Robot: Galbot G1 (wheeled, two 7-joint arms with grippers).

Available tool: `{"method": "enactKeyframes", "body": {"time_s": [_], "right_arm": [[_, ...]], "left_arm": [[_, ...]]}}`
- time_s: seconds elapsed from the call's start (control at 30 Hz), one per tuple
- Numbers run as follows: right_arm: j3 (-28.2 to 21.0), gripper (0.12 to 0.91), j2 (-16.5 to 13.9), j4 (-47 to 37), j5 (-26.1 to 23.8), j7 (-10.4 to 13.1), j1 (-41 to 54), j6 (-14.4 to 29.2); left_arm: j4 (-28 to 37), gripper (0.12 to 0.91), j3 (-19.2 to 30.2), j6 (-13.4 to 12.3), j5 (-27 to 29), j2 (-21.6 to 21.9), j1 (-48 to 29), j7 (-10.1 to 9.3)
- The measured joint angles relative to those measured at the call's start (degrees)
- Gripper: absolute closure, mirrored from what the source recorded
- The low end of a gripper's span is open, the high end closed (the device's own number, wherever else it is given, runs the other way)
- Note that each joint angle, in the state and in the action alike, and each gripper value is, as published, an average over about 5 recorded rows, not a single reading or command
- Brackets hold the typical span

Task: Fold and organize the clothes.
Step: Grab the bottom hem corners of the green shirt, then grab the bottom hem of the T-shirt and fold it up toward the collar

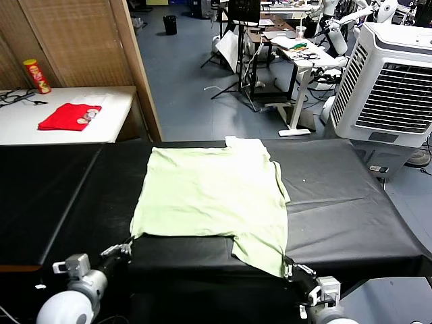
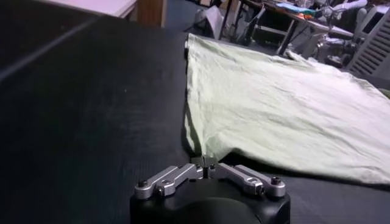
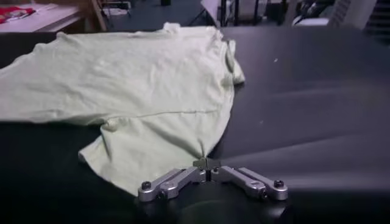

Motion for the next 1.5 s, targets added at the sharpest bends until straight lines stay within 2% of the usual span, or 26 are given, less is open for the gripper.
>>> {"method": "enactKeyframes", "body": {"time_s": [0.13,0.3,0.47,0.63,0.83,1.03,1.27,1.33,1.4,1.5], "right_arm": [[0.83,0.905,-0.70,-1.11,0.23,-2.01,1.18,4.42],[0.56,0.905,-2.16,-6.37,1.61,-3.50,6.68,11.27],[-1.27,0.905,-3.91,-13.90,1.96,-4.58,15.55,15.90],[-4.18,0.905,-5.10,-21.13,1.27,-5.11,24.07,17.55],[-8.70,0.905,-5.03,-29.46,-1.07,-5.75,31.99,18.99],[-12.06,0.905,-4.27,-36.72,-2.38,-6.02,38.34,19.60],[-13.28,0.903,-3.53,-40.93,-2.63,-5.69,42.38,19.80],[-13.19,0.875,-3.67,-40.80,-2.46,-5.65,42.32,19.34],[-12.90,0.779,-4.00,-40.07,-2.10,-5.75,41.83,18.29],[-12.22,0.582,-4.69,-37.68,-0.95,-5.80,40.13,15.77]], "left_arm": [[-3.06,0.904,-1.70,-0.83,-0.04,-0.13,3.26,-0.49],[-5.37,0.904,-2.44,-4.87,1.69,-1.23,5.23,0.82],[-4.48,0.904,-1.49,-7.87,4.06,-2.81,2.26,1.44],[-1.50,0.904,0.13,-10.07,7.11,-4.50,-2.90,1.24],[3.19,0.904,1.72,-11.61,10.18,-5.17,-9.07,1.27],[8.57,0.904,3.67,-11.84,11.28,-5.01,-14.64,1.61],[13.78,0.904,6.00,-11.72,14.60,-4.15,-19.90,1.78],[15.08,0.904,6.51,-11.74,16.16,-4.12,-21.02,1.57],[16.27,0.904,6.94,-11.58,17.47,-4.21,-22.03,1.33],[17.63,0.871,7.37,-11.22,18.48,-4.47,-23.21,1.07]]}}
